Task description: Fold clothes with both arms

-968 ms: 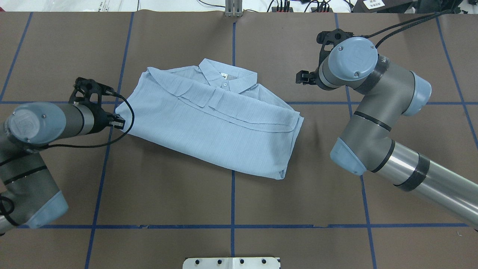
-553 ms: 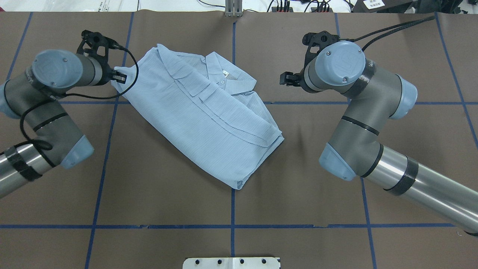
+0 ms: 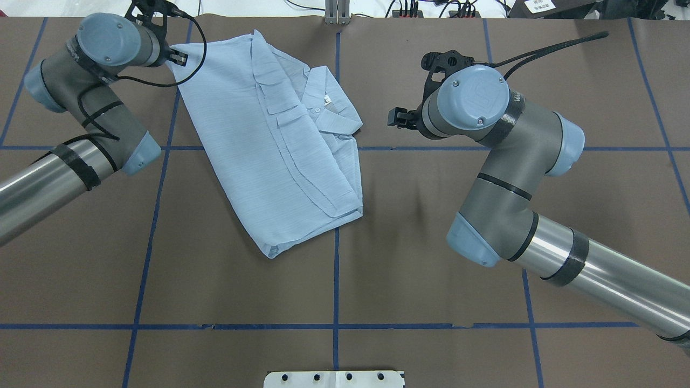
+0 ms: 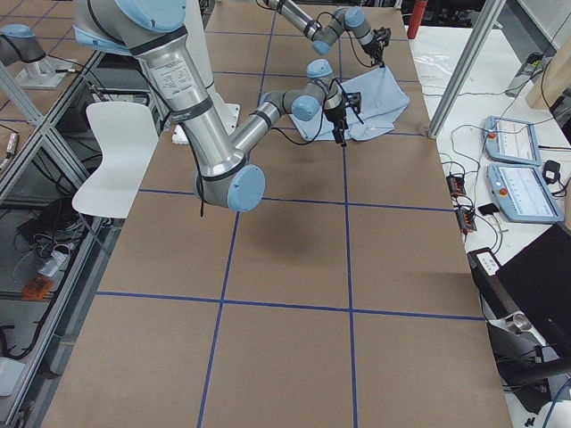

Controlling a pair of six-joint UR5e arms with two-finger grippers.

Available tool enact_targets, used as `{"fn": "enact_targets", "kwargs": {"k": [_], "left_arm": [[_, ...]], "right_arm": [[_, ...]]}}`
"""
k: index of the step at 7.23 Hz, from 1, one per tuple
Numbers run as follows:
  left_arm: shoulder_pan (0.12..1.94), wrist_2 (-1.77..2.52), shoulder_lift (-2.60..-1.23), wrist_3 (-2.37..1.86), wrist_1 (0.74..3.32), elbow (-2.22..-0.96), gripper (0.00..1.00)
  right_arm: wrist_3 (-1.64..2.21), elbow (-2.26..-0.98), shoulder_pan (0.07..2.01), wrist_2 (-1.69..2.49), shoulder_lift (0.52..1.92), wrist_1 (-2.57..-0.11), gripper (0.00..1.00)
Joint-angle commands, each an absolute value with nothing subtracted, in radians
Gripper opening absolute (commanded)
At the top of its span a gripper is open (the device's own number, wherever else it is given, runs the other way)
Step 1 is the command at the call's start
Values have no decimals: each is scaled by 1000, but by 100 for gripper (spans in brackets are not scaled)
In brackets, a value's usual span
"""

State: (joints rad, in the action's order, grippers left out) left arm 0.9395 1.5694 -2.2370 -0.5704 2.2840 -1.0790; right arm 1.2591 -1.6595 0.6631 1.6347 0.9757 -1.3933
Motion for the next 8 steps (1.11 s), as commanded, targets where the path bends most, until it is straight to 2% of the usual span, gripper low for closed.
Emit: {"fn": "enact_targets", "kwargs": {"k": [1, 3, 5, 7, 8], "left_arm": [[973, 1641, -2176, -476, 2429, -1087, 100], [974, 1781, -2103, -486, 2436, -1176, 100], [974, 1781, -2068, -495, 2436, -1218, 100], [974, 1779, -2066, -495, 2436, -1218, 100], [974, 1779, -2066, -497, 2436, -1218, 100]], "right_arm": [[1384, -1576, 640, 1597, 896, -1378, 100], [1582, -1348, 618, 1516, 703, -1358, 98], [1783, -1125, 585, 1439, 589, -1225, 94], [1790, -1005, 574, 1411, 557, -1149, 91], [1790, -990, 569, 1402, 557, -1146, 86]]}}
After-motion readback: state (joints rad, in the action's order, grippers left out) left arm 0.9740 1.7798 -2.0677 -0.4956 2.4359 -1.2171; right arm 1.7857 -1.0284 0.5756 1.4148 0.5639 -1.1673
